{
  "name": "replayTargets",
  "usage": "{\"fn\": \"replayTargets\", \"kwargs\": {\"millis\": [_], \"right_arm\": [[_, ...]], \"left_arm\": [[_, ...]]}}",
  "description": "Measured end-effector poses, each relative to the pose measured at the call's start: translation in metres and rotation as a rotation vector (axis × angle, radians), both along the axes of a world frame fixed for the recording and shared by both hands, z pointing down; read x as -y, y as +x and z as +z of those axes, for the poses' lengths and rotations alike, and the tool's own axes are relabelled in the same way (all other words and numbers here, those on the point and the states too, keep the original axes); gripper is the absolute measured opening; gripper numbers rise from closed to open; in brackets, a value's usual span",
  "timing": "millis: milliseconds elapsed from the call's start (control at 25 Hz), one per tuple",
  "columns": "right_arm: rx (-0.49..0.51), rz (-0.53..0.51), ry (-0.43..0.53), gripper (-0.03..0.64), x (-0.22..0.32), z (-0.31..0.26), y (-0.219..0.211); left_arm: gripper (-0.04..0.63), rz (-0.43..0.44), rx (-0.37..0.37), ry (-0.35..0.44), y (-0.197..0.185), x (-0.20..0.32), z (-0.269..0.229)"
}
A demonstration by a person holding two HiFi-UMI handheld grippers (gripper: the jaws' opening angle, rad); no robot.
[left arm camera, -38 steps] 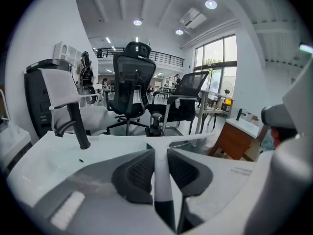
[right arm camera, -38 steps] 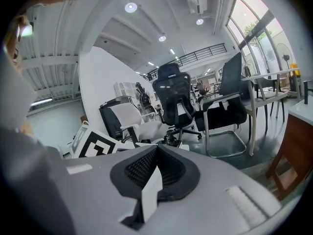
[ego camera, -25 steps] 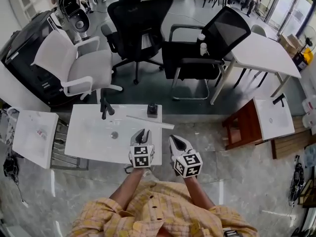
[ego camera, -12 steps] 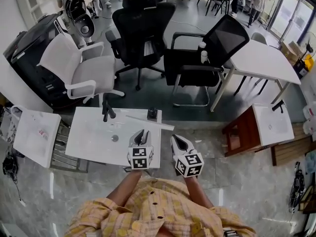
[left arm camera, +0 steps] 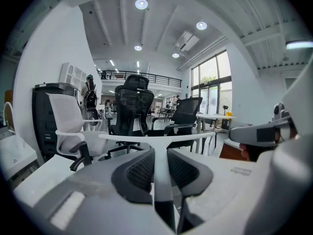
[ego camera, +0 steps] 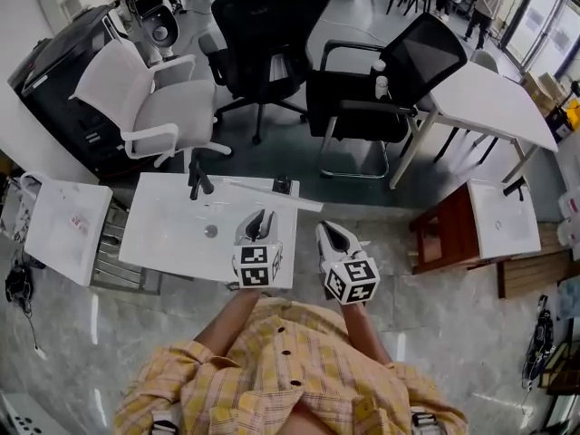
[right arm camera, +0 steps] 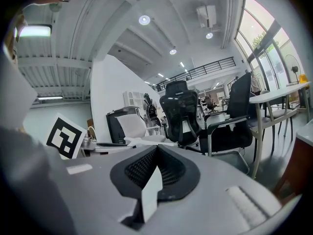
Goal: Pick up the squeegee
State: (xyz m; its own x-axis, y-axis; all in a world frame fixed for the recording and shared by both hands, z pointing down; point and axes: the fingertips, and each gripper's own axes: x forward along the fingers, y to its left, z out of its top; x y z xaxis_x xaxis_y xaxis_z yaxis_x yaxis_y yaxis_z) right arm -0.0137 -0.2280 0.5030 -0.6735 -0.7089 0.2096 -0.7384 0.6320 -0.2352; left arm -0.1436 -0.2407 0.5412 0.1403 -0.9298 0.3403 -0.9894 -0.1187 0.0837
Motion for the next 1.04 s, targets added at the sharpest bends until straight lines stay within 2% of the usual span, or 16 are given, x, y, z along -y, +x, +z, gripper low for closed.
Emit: {"fn": "replayTargets", "kwargs": {"millis": [680,1040], "right_arm": [[-0.034,0.018,-0.007,-0.003,0.018,0.005,0.01],[-0.029,0.018,0.014,-0.003,0.025,0.002,0.012]], "left_arm": [[0.087,-0.029,-0.036,0.008,-0.001,0.012,-0.003],[0.088,-0.026,-0.03,0.014,0.004,0.017,-0.002]]}}
